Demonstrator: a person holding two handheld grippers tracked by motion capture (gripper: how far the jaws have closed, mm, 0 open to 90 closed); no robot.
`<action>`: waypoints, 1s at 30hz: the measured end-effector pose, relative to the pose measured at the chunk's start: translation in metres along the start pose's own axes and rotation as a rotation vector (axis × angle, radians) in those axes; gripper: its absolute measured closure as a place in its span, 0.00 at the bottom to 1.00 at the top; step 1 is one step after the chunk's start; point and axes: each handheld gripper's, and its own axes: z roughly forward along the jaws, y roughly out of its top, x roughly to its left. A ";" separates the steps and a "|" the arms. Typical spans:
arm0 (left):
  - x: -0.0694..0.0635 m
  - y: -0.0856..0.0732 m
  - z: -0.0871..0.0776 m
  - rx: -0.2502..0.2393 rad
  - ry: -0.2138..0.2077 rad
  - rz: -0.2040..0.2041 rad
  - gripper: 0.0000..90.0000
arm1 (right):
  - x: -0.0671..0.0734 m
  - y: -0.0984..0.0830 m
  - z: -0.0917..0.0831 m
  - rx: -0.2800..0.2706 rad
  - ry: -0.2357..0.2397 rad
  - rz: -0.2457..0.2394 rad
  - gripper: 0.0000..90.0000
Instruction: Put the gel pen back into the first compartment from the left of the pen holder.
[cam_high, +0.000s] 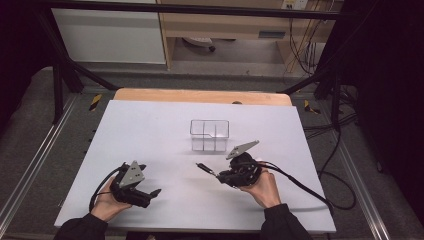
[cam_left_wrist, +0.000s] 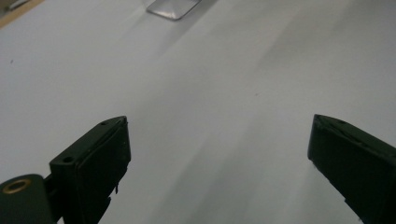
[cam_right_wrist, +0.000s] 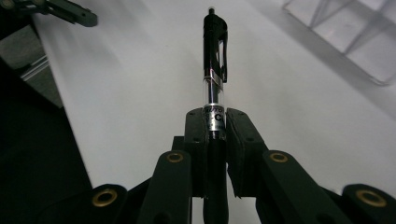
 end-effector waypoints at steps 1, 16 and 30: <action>-0.003 0.004 0.001 0.002 -0.002 0.025 0.07 | 0.001 0.002 0.002 0.006 0.011 -0.008 0.89; -0.041 0.055 0.020 0.026 -0.009 0.388 0.16 | 0.018 0.013 0.015 0.066 0.097 -0.055 0.89; -0.077 0.073 0.039 0.031 0.006 0.696 0.40 | 0.026 0.021 0.027 0.089 0.163 -0.056 0.88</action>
